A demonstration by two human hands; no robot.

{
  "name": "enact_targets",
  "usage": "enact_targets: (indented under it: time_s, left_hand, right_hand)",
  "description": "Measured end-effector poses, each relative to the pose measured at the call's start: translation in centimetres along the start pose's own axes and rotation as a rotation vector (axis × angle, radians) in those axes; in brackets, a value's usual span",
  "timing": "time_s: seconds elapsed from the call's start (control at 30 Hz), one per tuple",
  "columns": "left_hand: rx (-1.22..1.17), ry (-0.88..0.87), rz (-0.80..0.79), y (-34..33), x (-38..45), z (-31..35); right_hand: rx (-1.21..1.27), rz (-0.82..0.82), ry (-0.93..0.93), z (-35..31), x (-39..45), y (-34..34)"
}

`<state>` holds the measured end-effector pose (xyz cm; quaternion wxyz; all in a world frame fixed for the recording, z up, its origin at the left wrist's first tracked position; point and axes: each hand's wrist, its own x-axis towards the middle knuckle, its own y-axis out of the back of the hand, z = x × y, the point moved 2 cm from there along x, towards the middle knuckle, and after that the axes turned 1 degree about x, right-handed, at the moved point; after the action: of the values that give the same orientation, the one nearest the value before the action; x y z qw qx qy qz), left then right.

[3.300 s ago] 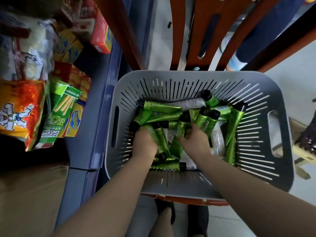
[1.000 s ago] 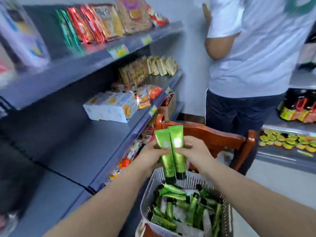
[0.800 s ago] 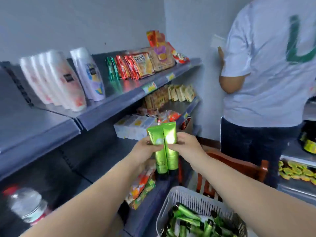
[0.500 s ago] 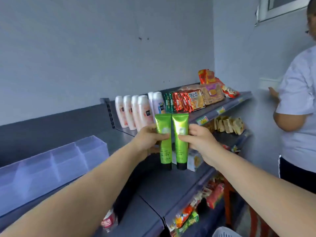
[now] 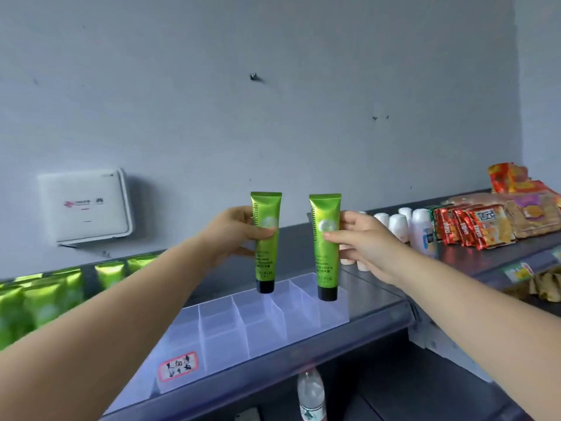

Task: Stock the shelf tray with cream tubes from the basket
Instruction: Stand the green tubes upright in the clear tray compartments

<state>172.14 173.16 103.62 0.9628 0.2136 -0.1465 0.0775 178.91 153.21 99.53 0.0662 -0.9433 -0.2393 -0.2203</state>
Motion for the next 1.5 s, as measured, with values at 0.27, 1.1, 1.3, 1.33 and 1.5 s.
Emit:
enact_targets:
  time_s: [0.27, 1.1, 1.3, 1.33, 1.5]
  left_hand:
    - [0.049, 0.019, 0.171, 10.5, -2.5, -0.2]
    - [0.401, 0.144, 0.225, 29.8, -3.9, -9.3]
    - [0.534, 0.122, 0.149, 30.5, -2.0, -10.7]
    - [0.558, 0.122, 0.135, 30.6, -1.7, -10.9]
    - [0.675, 0.137, 0.032, 30.7, -0.8, -12.2]
  right_hand:
    - [0.008, -0.151, 0.048, -1.2, 4.2, -10.2]
    - [-0.083, -0.336, 0.023, 4.9, 11.8, -31.4]
    - [-0.167, -0.345, -0.001, 6.1, 12.7, -32.5]
    - [-0.182, -0.341, -0.005, 6.3, 12.8, -32.6]
    - [-0.202, -0.332, -0.021, 7.0, 13.6, -32.9]
